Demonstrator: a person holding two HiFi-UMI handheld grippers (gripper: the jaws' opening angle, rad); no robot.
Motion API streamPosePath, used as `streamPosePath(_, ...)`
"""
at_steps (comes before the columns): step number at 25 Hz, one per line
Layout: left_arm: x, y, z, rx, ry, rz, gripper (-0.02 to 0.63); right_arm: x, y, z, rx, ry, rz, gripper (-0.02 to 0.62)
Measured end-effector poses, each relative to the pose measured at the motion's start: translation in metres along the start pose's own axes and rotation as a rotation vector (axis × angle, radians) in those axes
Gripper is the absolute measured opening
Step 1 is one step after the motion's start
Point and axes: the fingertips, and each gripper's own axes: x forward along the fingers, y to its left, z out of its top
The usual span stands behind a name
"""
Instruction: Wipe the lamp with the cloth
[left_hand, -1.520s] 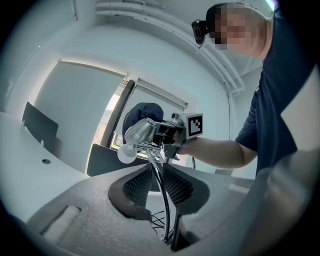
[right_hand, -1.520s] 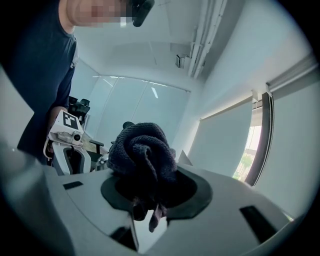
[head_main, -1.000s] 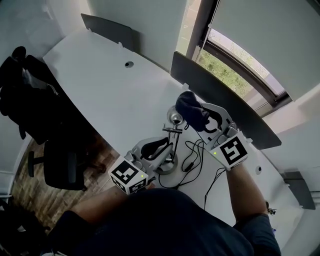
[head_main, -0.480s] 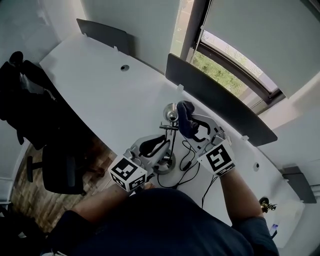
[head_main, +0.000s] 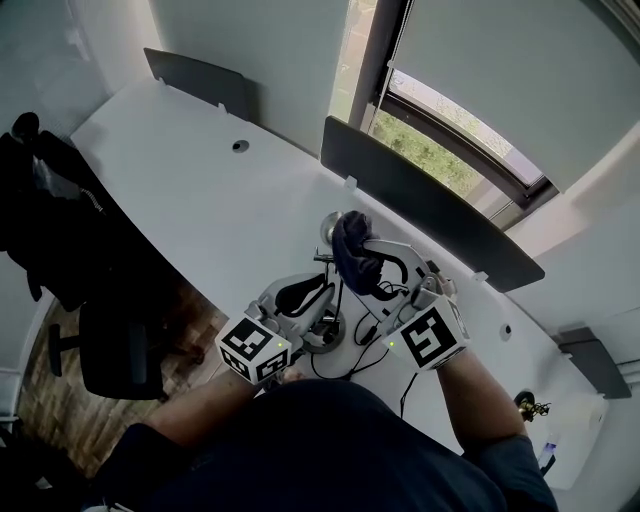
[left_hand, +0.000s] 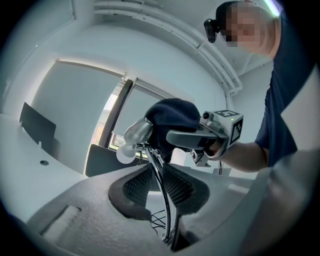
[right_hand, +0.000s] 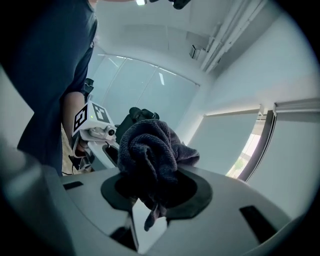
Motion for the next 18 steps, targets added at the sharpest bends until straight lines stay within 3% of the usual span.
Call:
streamPosePath(7, 0.0, 0.0, 0.001, 0.0, -0.002, -0.01, 0.072, 0.006, 0.019, 0.024, 0.041, -0.066, 0.037, 0.138)
streamPosePath(10, 0.001, 0.0, 0.0, 0.009, 0.008, -0.006, 0.072, -0.006, 0.016, 0.026, 0.068, -0.106, -0.004, 0.138)
streamPosePath(14, -0.005, -0.001, 0.001, 0.033, 0.028, 0.002, 0.072, -0.032, 0.011, 0.02, 0.202, -0.173, -0.066, 0.138)
streamPosePath(18, -0.019, -0.007, 0.004, 0.058, 0.031, -0.006, 0.072, -0.053, 0.021, 0.015, 0.249, -0.174, -0.079, 0.138)
